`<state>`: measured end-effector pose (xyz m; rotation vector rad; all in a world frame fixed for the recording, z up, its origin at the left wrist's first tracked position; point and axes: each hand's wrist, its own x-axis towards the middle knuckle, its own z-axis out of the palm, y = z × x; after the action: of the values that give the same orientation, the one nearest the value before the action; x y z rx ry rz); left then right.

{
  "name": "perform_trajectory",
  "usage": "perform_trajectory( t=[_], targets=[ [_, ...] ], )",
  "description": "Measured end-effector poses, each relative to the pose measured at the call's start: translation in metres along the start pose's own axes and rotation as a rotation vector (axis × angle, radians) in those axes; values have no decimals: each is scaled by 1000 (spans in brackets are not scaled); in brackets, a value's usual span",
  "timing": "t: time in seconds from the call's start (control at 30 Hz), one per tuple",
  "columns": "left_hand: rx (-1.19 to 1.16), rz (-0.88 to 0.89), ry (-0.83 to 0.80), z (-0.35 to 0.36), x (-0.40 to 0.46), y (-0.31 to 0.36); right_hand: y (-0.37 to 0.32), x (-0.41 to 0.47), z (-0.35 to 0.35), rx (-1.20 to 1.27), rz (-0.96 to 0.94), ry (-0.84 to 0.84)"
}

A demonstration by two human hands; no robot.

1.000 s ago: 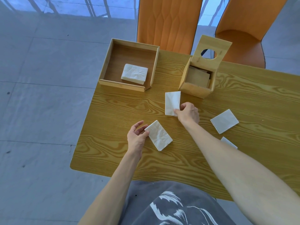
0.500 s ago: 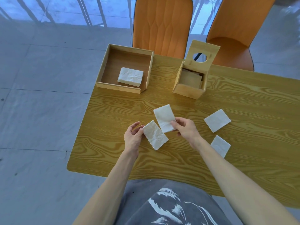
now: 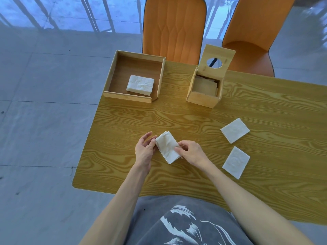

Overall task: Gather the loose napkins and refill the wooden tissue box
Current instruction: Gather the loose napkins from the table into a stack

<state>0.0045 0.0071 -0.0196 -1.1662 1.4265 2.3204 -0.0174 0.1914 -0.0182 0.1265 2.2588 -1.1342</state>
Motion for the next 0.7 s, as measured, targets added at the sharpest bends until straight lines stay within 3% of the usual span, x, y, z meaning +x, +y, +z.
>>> perform_trajectory(
  t=[0.17,0.3,0.5,0.7],
  targets=[
    [76,-20,-34,4,-1,-4,-6,-1,3,-275,11,88],
    [188,3,-67,9,-1,-8,-5,-5,7,-411,-30,264],
    [222,-23,-164,24,2,-1,4,-7,-6,-325,-107,317],
    [210,-64,-328,45,-1,-1,11,-17,-21,-48,-62,290]
  ],
)
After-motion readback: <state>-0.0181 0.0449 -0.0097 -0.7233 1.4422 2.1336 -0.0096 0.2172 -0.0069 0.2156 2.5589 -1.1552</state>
